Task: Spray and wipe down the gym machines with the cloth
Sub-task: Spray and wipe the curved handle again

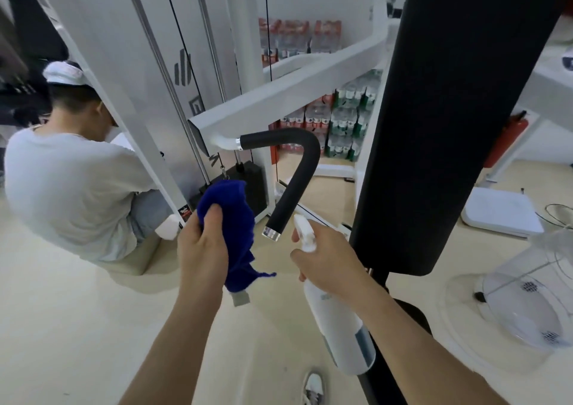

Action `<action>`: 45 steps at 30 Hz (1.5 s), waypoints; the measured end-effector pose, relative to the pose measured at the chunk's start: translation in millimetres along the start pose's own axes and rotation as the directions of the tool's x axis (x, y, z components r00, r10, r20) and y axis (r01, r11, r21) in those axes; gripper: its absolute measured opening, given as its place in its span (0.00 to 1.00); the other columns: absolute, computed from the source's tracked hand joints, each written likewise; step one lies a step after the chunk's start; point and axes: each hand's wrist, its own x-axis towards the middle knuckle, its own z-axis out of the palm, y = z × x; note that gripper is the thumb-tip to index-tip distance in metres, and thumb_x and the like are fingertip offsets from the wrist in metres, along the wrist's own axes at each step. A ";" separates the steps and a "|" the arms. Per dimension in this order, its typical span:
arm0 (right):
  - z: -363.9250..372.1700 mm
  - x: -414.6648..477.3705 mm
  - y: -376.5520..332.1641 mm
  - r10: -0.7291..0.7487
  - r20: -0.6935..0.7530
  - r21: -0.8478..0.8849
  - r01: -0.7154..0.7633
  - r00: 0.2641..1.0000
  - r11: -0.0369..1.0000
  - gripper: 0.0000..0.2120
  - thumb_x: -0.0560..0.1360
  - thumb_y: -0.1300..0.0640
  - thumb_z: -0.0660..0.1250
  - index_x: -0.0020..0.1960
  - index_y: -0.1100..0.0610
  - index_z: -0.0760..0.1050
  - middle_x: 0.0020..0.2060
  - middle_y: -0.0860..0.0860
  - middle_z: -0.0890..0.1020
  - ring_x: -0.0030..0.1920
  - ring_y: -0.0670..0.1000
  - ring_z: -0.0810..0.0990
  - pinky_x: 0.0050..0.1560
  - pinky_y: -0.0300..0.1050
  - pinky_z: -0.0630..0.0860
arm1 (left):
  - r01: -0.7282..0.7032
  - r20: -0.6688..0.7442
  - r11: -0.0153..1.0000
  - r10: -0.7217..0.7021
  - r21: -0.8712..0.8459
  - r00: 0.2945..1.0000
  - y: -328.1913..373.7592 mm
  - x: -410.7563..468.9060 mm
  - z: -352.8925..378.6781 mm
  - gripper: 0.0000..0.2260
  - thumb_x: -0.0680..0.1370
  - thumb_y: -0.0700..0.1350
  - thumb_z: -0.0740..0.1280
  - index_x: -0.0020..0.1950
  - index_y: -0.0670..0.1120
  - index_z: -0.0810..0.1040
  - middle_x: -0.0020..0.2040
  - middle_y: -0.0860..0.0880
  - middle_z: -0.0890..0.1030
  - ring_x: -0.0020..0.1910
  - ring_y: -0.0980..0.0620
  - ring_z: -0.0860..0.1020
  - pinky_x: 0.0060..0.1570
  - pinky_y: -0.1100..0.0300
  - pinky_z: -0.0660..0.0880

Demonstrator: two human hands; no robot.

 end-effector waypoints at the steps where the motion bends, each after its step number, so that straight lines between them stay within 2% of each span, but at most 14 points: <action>1: 2.2 8.1 -0.5 -0.004 -0.005 -0.032 0.004 1.000 0.999 0.02 0.72 0.55 0.63 0.44 0.48 0.72 0.37 0.49 0.81 0.40 0.53 0.83 0.45 0.48 0.80 | -0.021 0.005 1.000 0.021 0.021 1.000 0.7 11.1 2.7 0.09 0.82 0.48 0.59 0.44 0.55 0.74 0.39 0.53 0.78 0.39 0.51 0.76 0.41 0.55 0.73; 5: 7.4 24.1 0.0 -0.001 -0.033 -0.154 -0.004 0.999 0.988 0.04 0.73 0.54 0.63 0.40 0.50 0.68 0.33 0.48 0.76 0.37 0.52 0.75 0.40 0.47 0.74 | -0.042 0.089 0.996 0.034 0.085 0.995 -1.7 42.1 14.1 0.08 0.83 0.48 0.58 0.48 0.54 0.75 0.42 0.52 0.80 0.41 0.51 0.78 0.38 0.58 0.73; 10: -0.6 37.0 -6.6 0.041 -0.084 -0.188 -0.056 0.996 0.981 0.05 0.75 0.55 0.63 0.50 0.52 0.71 0.38 0.48 0.77 0.40 0.53 0.77 0.43 0.48 0.76 | -0.027 0.188 0.996 0.010 0.089 0.982 -4.8 73.6 26.4 0.08 0.83 0.48 0.58 0.48 0.54 0.75 0.40 0.53 0.82 0.39 0.53 0.80 0.38 0.57 0.75; 12: -4.8 42.7 -9.3 0.041 -0.154 -0.193 -0.071 0.987 0.979 0.03 0.74 0.55 0.64 0.45 0.53 0.71 0.34 0.49 0.76 0.36 0.52 0.76 0.41 0.48 0.76 | -0.025 0.242 0.997 0.007 0.071 0.970 -5.0 82.2 26.7 0.08 0.83 0.47 0.57 0.49 0.52 0.75 0.36 0.57 0.82 0.33 0.59 0.80 0.29 0.65 0.75; 15: -8.2 54.0 -16.7 0.062 -0.227 -0.214 -0.112 0.972 0.970 0.09 0.73 0.56 0.64 0.36 0.51 0.66 0.29 0.47 0.72 0.31 0.50 0.72 0.38 0.49 0.74 | -0.022 0.302 0.998 0.004 0.059 0.953 -3.8 95.2 24.7 0.09 0.83 0.47 0.57 0.49 0.51 0.76 0.36 0.55 0.82 0.31 0.60 0.80 0.25 0.70 0.73; 22: -14.7 66.7 -36.3 0.155 -0.335 -0.108 -0.201 0.929 0.974 0.04 0.74 0.55 0.64 0.48 0.50 0.73 0.34 0.51 0.80 0.36 0.55 0.81 0.39 0.57 0.81 | -0.039 0.488 0.998 0.006 0.057 0.873 2.5 122.0 23.5 0.09 0.83 0.46 0.57 0.50 0.50 0.77 0.38 0.54 0.83 0.32 0.55 0.81 0.30 0.65 0.77; 27: -13.5 69.2 -36.7 0.202 -0.399 -0.070 -0.250 0.894 0.966 0.04 0.72 0.56 0.65 0.44 0.56 0.74 0.33 0.53 0.80 0.36 0.56 0.82 0.41 0.58 0.81 | -0.264 0.592 0.963 0.189 0.043 0.783 10.0 132.7 57.5 0.10 0.83 0.48 0.57 0.49 0.58 0.77 0.40 0.52 0.81 0.38 0.51 0.79 0.38 0.56 0.76; 29: -16.3 69.3 -34.5 0.210 -0.438 -0.040 -0.252 0.874 0.967 0.03 0.73 0.57 0.66 0.41 0.56 0.73 0.33 0.54 0.80 0.36 0.56 0.81 0.41 0.57 0.81 | -0.366 0.639 0.928 0.239 0.072 0.731 5.0 129.0 89.1 0.10 0.83 0.48 0.57 0.57 0.57 0.76 0.50 0.55 0.79 0.48 0.56 0.77 0.48 0.58 0.72; 31: -20.2 69.2 -31.7 0.220 -0.481 -0.001 -0.251 0.849 0.968 0.05 0.73 0.59 0.67 0.40 0.55 0.73 0.32 0.54 0.80 0.35 0.56 0.81 0.40 0.54 0.81 | -0.534 0.656 0.819 0.288 0.209 0.698 -7.0 119.5 115.7 0.16 0.82 0.49 0.57 0.70 0.52 0.68 0.64 0.49 0.71 0.55 0.53 0.73 0.49 0.62 0.69; 33: -23.8 69.1 -30.4 0.225 -0.489 0.046 -0.233 0.843 0.971 0.08 0.73 0.60 0.68 0.39 0.50 0.72 0.32 0.52 0.79 0.36 0.55 0.80 0.39 0.49 0.79 | -0.676 0.675 0.655 0.331 0.339 0.659 -16.6 112.4 120.2 0.22 0.81 0.48 0.60 0.75 0.51 0.60 0.69 0.45 0.66 0.54 0.47 0.74 0.43 0.61 0.69; 36: -24.8 70.3 -29.3 0.217 -0.462 0.059 -0.214 0.860 0.975 0.08 0.73 0.61 0.68 0.43 0.49 0.73 0.33 0.49 0.79 0.35 0.51 0.80 0.38 0.45 0.78 | -0.822 0.777 0.408 0.327 0.397 0.538 -29.7 103.2 92.1 0.27 0.77 0.44 0.67 0.72 0.55 0.60 0.68 0.42 0.68 0.48 0.45 0.77 0.38 0.58 0.74; 40: -29.1 73.5 -31.1 0.222 -0.439 0.087 -0.204 0.871 0.975 0.07 0.74 0.62 0.68 0.47 0.52 0.74 0.34 0.50 0.79 0.37 0.52 0.81 0.39 0.45 0.79 | -0.900 0.878 0.274 0.252 0.339 0.407 -53.7 81.7 41.0 0.28 0.66 0.43 0.74 0.64 0.56 0.69 0.59 0.45 0.70 0.48 0.44 0.78 0.31 0.58 0.77; 42: -29.9 76.2 -31.3 0.227 -0.447 0.097 -0.205 0.865 0.974 0.07 0.74 0.62 0.68 0.45 0.51 0.72 0.33 0.49 0.78 0.35 0.51 0.79 0.35 0.39 0.76 | -0.935 0.890 0.193 0.297 0.298 0.345 -53.6 83.5 40.0 0.23 0.65 0.45 0.74 0.59 0.54 0.76 0.58 0.46 0.72 0.53 0.42 0.75 0.37 0.55 0.80; 45: -33.0 75.6 -30.9 0.233 -0.443 0.139 -0.190 0.866 0.972 0.08 0.75 0.61 0.68 0.44 0.49 0.72 0.34 0.47 0.78 0.35 0.49 0.79 0.34 0.37 0.73 | -0.967 0.910 -0.108 0.375 0.230 0.175 -37.2 95.0 72.8 0.11 0.66 0.45 0.73 0.48 0.49 0.84 0.54 0.45 0.80 0.59 0.40 0.68 0.57 0.44 0.76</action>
